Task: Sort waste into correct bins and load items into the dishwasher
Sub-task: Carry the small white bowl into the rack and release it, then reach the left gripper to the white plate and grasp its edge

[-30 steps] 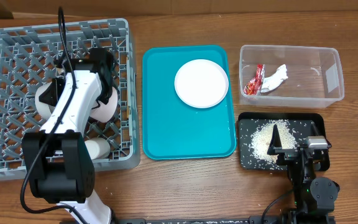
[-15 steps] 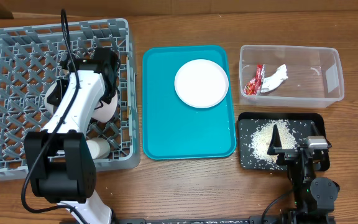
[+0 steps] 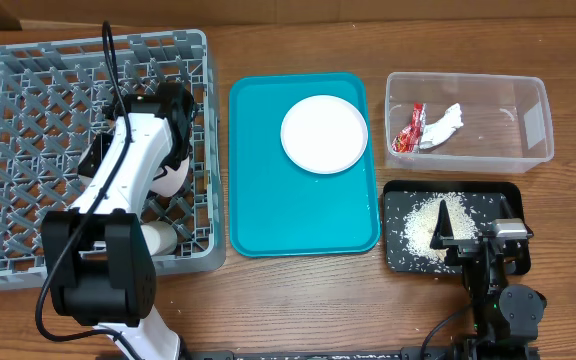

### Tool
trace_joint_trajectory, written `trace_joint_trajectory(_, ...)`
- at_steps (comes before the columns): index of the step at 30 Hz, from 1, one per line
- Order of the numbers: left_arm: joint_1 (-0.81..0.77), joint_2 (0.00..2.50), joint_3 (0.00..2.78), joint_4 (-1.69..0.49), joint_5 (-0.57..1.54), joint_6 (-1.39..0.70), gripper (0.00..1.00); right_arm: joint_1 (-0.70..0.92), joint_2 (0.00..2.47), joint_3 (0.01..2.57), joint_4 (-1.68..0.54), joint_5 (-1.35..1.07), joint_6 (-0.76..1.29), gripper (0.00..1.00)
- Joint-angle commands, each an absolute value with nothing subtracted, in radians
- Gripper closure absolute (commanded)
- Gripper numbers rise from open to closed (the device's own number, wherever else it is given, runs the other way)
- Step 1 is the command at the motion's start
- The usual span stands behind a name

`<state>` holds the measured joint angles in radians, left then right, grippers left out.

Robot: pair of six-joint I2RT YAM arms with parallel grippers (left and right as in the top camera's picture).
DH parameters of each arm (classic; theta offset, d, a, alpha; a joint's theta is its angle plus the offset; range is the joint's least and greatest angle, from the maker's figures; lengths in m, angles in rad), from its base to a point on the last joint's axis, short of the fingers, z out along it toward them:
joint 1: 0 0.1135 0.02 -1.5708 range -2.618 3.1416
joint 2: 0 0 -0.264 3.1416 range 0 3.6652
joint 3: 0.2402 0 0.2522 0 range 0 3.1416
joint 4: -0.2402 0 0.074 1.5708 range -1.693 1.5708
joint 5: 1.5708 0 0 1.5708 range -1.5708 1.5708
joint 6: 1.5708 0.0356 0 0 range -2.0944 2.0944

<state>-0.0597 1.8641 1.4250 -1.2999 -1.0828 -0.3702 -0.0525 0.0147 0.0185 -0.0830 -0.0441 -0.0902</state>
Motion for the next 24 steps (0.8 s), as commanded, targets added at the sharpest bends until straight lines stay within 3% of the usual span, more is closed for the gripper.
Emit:
trace_joint_trajectory(1,-0.067,1.831,1.427,-1.329,-1.078,-0.483,0.59,-0.058,0.003,0.008,-0.080,-0.036,-0.094,0.00)
trace_joint_trajectory(5,-0.068,1.779,1.444,-1.346,-1.018,-0.498,0.52,-0.058,0.003,0.008,-0.080,-0.036,-0.094,0.00)
trace_joint_trajectory(9,-0.068,1.714,1.451,-1.337,-0.912,-0.497,0.19,-0.058,0.003,0.008,-0.080,-0.036,-0.094,0.00)
trace_joint_trajectory(10,-0.068,1.698,1.451,-1.332,-0.880,-0.493,0.00,-0.058,0.003,0.008,-0.080,-0.036,-0.094,0.00)
trace_joint_trajectory(18,-0.068,1.574,1.471,-1.295,-0.719,-0.494,0.00,-0.058,0.003,0.008,-0.080,-0.036,-0.094,0.00)
trace_joint_trajectory(22,-0.069,1.533,1.559,-1.277,-0.448,-0.419,0.00,-0.058,0.003,0.008,-0.080,-0.036,-0.094,0.00)
trace_joint_trajectory(23,-0.069,1.529,1.581,-1.275,-0.382,-0.377,0.06,-0.058,0.003,0.008,-0.080,-0.036,-0.094,0.00)
trace_joint_trajectory(24,-0.068,1.527,1.600,-1.271,-0.329,-0.344,0.21,-0.058,0.003,0.008,-0.080,-0.036,-0.094,0.00)
